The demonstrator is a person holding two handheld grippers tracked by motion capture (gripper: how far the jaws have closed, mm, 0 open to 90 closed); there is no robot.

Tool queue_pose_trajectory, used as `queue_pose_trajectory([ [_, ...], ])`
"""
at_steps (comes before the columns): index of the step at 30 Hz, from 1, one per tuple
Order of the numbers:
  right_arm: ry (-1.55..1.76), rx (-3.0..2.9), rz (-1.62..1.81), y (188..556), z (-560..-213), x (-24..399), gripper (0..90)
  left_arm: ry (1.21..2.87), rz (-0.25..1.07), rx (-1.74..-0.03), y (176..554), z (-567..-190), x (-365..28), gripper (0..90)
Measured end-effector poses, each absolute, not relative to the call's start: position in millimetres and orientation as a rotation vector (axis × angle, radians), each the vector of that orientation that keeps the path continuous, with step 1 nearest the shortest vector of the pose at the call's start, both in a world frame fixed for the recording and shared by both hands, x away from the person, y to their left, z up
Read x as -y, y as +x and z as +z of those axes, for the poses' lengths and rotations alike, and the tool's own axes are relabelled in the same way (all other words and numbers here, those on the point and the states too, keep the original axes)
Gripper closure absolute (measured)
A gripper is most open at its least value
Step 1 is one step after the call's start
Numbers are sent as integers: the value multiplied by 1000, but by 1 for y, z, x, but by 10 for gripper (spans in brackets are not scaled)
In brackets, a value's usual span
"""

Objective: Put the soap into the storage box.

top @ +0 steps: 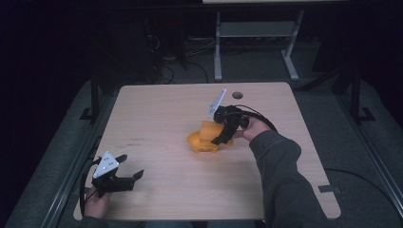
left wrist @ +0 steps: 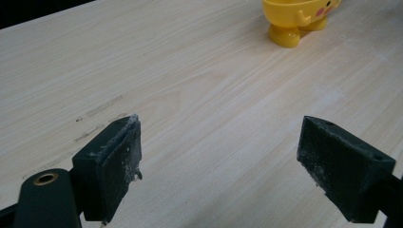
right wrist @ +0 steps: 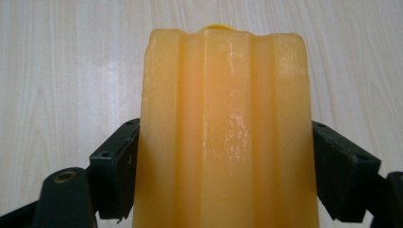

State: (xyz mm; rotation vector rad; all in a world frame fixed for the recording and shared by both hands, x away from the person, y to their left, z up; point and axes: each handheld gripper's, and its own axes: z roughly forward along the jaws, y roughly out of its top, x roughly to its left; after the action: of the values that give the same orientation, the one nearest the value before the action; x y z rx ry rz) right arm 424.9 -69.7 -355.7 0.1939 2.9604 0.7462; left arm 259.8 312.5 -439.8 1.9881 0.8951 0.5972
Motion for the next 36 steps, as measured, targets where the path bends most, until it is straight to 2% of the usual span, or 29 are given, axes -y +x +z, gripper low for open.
queue_pose_trajectory([
  [18, 154, -2985, 744, 435, -365, 45, 205, 1985, 599, -895, 260, -439, -313, 143],
  [36, 128, -3006, 754, 442, -378, 40, 205, 1992, 601, -892, 260, -439, -313, 143],
])
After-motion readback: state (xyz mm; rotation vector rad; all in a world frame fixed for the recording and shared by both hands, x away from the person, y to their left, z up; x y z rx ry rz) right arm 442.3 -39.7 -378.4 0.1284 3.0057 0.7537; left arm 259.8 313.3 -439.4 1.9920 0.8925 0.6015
